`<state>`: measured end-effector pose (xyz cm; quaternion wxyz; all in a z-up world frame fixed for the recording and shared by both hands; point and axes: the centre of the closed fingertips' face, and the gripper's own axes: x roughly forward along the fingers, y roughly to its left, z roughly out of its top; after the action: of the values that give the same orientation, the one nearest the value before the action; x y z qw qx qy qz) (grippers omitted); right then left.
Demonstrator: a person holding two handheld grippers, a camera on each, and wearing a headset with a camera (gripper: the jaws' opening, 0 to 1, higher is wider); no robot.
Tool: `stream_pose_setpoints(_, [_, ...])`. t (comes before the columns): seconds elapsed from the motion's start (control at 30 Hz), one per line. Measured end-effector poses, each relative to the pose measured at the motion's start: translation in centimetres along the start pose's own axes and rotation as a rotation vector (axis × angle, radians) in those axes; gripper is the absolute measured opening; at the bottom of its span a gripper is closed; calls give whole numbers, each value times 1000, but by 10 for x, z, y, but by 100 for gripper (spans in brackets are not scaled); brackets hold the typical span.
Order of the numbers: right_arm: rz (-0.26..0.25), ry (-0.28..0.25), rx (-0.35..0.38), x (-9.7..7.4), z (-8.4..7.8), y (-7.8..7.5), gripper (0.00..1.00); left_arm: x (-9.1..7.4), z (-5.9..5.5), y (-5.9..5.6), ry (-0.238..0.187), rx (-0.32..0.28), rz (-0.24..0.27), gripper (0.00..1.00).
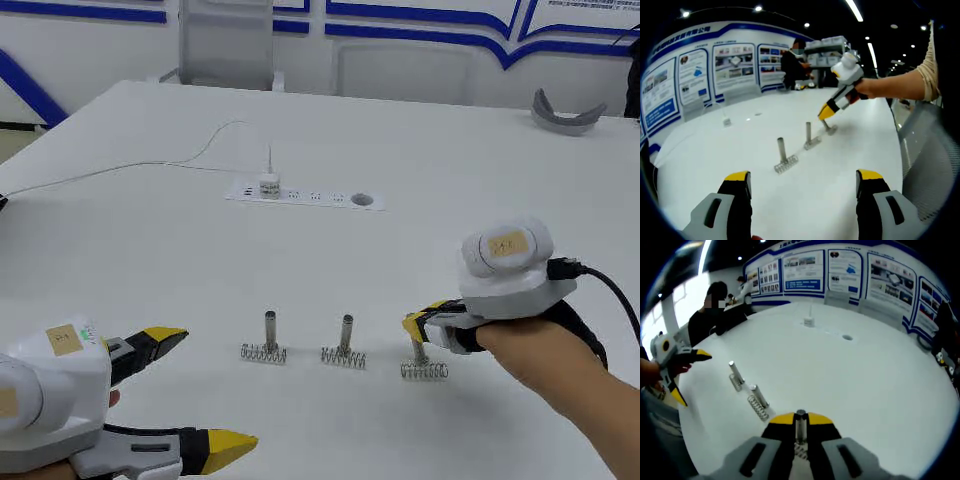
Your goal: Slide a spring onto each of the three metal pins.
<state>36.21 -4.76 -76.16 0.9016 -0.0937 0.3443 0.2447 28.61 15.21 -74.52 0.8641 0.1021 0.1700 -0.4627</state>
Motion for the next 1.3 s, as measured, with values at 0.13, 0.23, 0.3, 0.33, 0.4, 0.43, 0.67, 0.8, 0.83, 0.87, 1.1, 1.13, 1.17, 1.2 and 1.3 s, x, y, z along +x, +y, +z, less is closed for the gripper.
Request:
stream_pose_setpoints(0.13, [1, -6, -3, -1, 0, 1, 9, 0, 1, 0, -3, 0, 2, 88])
stream_pose_setpoints(0.23, [2, -16, -4, -3, 1, 2, 9, -1, 2, 0, -5, 2, 3, 88])
stream_pose_setpoints(0.3, [1, -18, -4, -4, 1, 2, 9, -1, 2, -1, -6, 1, 4, 88])
stream_pose_setpoints(0.33, [1, -20, -3, -5, 0, 3, 9, -1, 2, -1, -6, 1, 4, 88])
stream_pose_setpoints(0.4, [-1, -22, -3, -7, 0, 3, 9, -2, 2, -2, -6, 2, 4, 88])
stream_pose_setpoints(0.43, [-2, -27, -6, -8, 0, 3, 9, -2, 2, -2, -7, 2, 4, 88])
stream_pose_setpoints(0.67, [2, -32, -3, -12, -2, 3, 9, -2, 4, -3, -8, 6, 2, 88])
stream_pose_setpoints(0.8, [3, -26, -6, -12, -2, 4, 9, -2, 5, -3, -8, 7, 0, 88])
stream_pose_setpoints(0.83, [1, -23, -8, -13, -2, 4, 9, -2, 5, -3, -8, 8, 0, 88])
stream_pose_setpoints(0.87, [0, -20, -8, -13, -3, 3, 9, -2, 5, -3, -8, 8, 0, 88])
stream_pose_setpoints(1.1, [-3, -15, -6, -13, -3, 1, 9, -2, 4, -2, -5, 5, 1, 88])
stream_pose_setpoints(1.13, [0, -16, -5, -13, -3, 2, 9, -2, 4, -2, -5, 5, 0, 88])
stream_pose_setpoints(1.17, [1, -15, -4, -13, -3, 2, 9, -2, 4, -2, -6, 5, -1, 88])
stream_pose_setpoints(1.2, [3, -17, -7, -13, -3, 2, 9, -2, 4, -3, -6, 6, -2, 88])
stream_pose_setpoints(1.3, [6, -21, -14, -13, -4, 3, 10, -1, 3, -4, -4, 8, -4, 88])
